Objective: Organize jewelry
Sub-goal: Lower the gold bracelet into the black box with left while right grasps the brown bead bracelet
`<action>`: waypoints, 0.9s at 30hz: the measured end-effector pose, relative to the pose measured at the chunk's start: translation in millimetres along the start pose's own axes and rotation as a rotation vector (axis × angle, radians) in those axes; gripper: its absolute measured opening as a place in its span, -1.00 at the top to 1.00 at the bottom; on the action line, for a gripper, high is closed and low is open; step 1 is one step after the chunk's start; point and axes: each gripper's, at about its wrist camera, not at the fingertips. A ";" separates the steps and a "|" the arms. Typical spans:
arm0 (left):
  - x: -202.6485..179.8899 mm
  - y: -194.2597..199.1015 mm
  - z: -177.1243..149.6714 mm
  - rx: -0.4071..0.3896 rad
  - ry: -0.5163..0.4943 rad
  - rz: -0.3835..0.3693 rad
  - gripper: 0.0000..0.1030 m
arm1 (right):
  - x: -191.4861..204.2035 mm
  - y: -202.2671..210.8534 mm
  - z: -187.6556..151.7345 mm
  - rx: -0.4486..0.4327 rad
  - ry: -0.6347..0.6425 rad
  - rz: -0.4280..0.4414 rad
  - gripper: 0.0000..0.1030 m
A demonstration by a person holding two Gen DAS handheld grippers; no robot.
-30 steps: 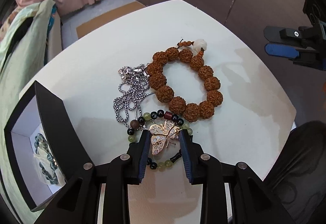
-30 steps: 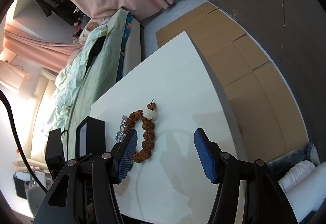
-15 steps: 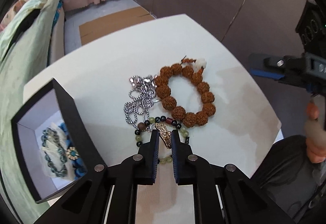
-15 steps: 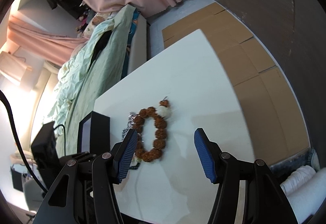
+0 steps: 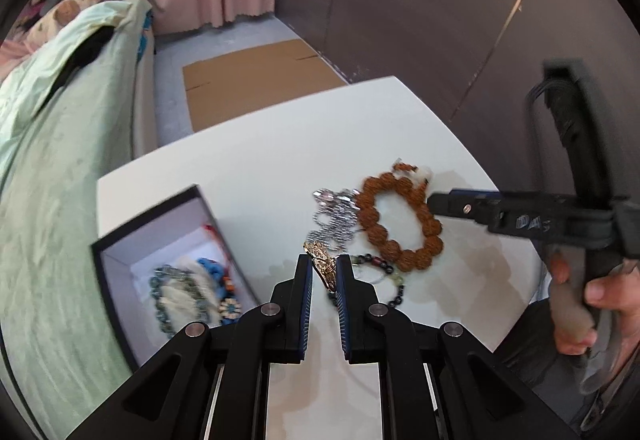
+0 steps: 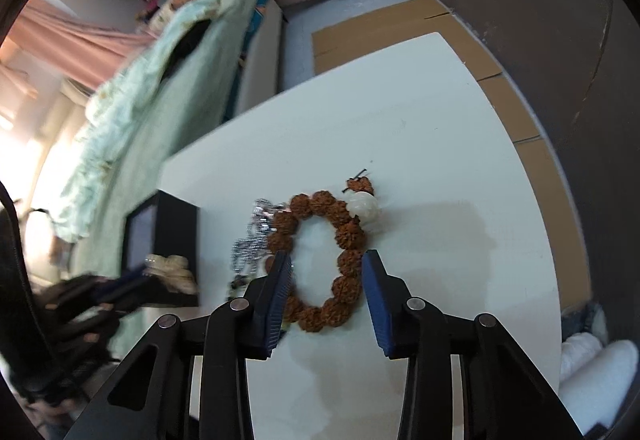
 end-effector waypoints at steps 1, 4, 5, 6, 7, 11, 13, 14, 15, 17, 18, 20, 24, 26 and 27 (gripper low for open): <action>4.2 3.6 1.0 -0.007 0.007 0.002 0.76 | 2.1 -4.9 -0.7 0.014 0.009 -0.024 0.28; 15.0 15.8 3.3 -0.032 0.025 0.007 0.76 | 8.4 -17.4 -3.2 0.055 0.043 -0.096 0.37; 18.3 19.7 3.6 -0.040 0.029 0.008 0.76 | 11.2 -21.4 -4.6 0.065 0.061 -0.127 0.37; 21.5 23.9 4.2 -0.049 0.033 0.011 0.76 | 13.2 -26.7 -6.5 0.090 0.074 -0.148 0.47; 25.3 28.1 5.1 -0.056 0.036 0.017 0.76 | 16.9 -25.8 -7.4 0.078 0.096 -0.173 0.56; 36.1 41.1 6.9 -0.068 0.034 0.047 0.76 | 14.6 -19.4 -7.1 0.074 0.056 -0.142 0.61; 44.1 49.0 6.6 -0.074 0.041 0.058 0.76 | 13.3 -7.1 -4.0 0.031 0.032 -0.104 0.61; 48.2 52.2 6.0 -0.075 0.050 0.062 0.76 | 13.7 -1.2 -3.2 0.012 0.027 -0.086 0.61; 52.9 55.3 4.9 -0.077 0.058 0.068 0.76 | 14.6 4.4 -1.8 -0.003 0.022 -0.069 0.61; 58.9 58.1 2.6 -0.078 0.071 0.079 0.76 | 17.0 14.6 -1.8 -0.025 0.014 -0.031 0.61; 60.6 58.3 0.7 -0.077 0.078 0.082 0.76 | 18.6 20.3 -2.0 -0.037 0.010 -0.008 0.61; 63.9 57.6 -1.8 -0.071 0.091 0.086 0.76 | 24.2 33.0 -1.6 -0.076 0.015 0.029 0.61; 66.4 51.6 -4.4 -0.055 0.098 0.084 0.76 | 39.2 58.3 -0.8 -0.151 0.027 0.100 0.61; 65.5 48.2 -5.3 -0.049 0.093 0.077 0.76 | 48.4 64.7 -0.3 -0.177 0.023 0.126 0.61; 65.1 45.2 -5.2 -0.044 0.093 0.080 0.76 | 52.1 71.0 -0.8 -0.191 0.019 0.146 0.61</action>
Point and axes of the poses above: each gripper's, at about its wrist camera, not at the fingertips, and y roughly against the way its jaws point, x to its left, z to its top, and after that the axes turned 12 degrees about -x, right-handed
